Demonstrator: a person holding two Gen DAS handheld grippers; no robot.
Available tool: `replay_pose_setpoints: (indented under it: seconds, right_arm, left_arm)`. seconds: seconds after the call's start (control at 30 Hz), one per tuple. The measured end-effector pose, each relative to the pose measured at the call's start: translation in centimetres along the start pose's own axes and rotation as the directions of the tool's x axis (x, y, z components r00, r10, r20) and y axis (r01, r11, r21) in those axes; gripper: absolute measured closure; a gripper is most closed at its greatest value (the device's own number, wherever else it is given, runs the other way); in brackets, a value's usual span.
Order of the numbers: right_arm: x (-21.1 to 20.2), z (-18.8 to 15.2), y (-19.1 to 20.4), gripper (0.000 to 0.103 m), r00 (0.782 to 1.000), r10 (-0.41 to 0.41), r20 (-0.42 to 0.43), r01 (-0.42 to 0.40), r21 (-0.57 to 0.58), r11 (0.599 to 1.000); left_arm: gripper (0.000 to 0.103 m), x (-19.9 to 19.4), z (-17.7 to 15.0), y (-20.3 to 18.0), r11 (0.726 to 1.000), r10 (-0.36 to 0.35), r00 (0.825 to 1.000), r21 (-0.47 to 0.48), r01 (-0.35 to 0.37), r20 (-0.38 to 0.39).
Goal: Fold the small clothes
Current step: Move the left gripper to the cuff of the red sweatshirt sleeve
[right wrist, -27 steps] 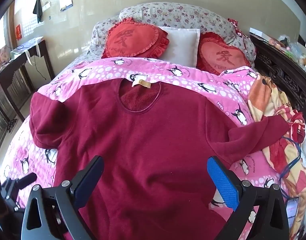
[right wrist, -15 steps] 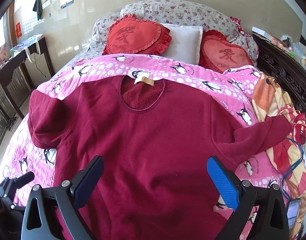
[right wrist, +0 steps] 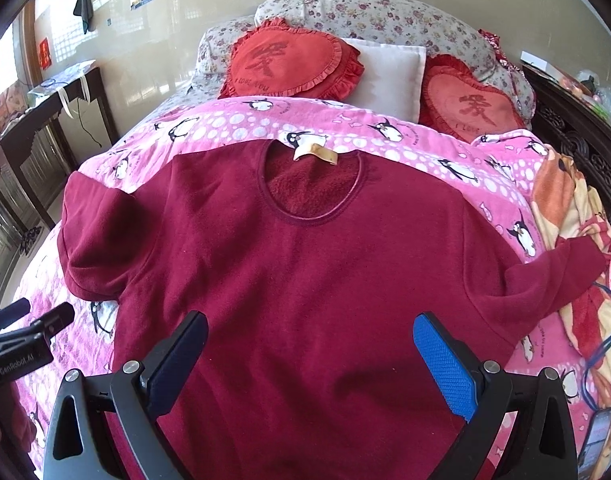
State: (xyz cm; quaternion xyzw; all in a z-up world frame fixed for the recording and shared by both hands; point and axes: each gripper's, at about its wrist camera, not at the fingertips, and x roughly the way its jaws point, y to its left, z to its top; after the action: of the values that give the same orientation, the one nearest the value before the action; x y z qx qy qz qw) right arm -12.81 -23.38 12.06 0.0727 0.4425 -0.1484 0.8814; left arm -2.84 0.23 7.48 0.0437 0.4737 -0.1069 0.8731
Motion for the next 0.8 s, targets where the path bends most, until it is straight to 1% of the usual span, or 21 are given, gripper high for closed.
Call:
replay_pose_setpoints:
  seconds: [0.03, 0.17, 0.3, 0.4, 0.57, 0.8]
  right_arm:
    - [0.1, 0.0, -0.1, 0.001, 1.0, -0.002, -0.016, 0.002, -0.004, 1.0]
    - [0.1, 0.1, -0.1, 0.001, 1.0, -0.001, -0.026, 0.001, -0.007, 1.0]
    - [-0.1, 0.1, -0.2, 0.001, 0.999, 0.013, -0.035, -0.013, 0.005, 1.0]
    - [-0.2, 0.0, -0.5, 0.001, 0.999, 0.028, -0.025, -0.028, 0.03, 0.999]
    - [0.0, -0.1, -0.7, 0.001, 0.999, 0.022, -0.024, -0.021, 0.026, 0.999]
    - [0.0, 0.2, -0.3, 0.001, 0.999, 0.042, -0.012, -0.042, 0.018, 0.999]
  left_arm:
    - [0.001, -0.1, 0.0, 0.0, 1.0, 0.002, 1.0, 0.003, -0.002, 0.003]
    - [0.001, -0.4, 0.2, -0.5, 1.0, 0.002, 1.0, 0.02, -0.002, 0.013]
    - [0.001, -0.7, 0.4, -1.8, 0.999, 0.001, 1.0, 0.041, -0.002, 0.018]
    - [0.001, -0.9, 0.5, -2.7, 0.998, -0.001, 1.0, 0.056, 0.0, 0.023]
    - [0.001, -1.1, 0.7, -3.8, 0.997, -0.001, 0.999, 0.072, -0.001, 0.032]
    - [0.001, -0.9, 1.3, -3.8, 0.997, 0.012, 0.999, 0.072, -0.015, 0.036]
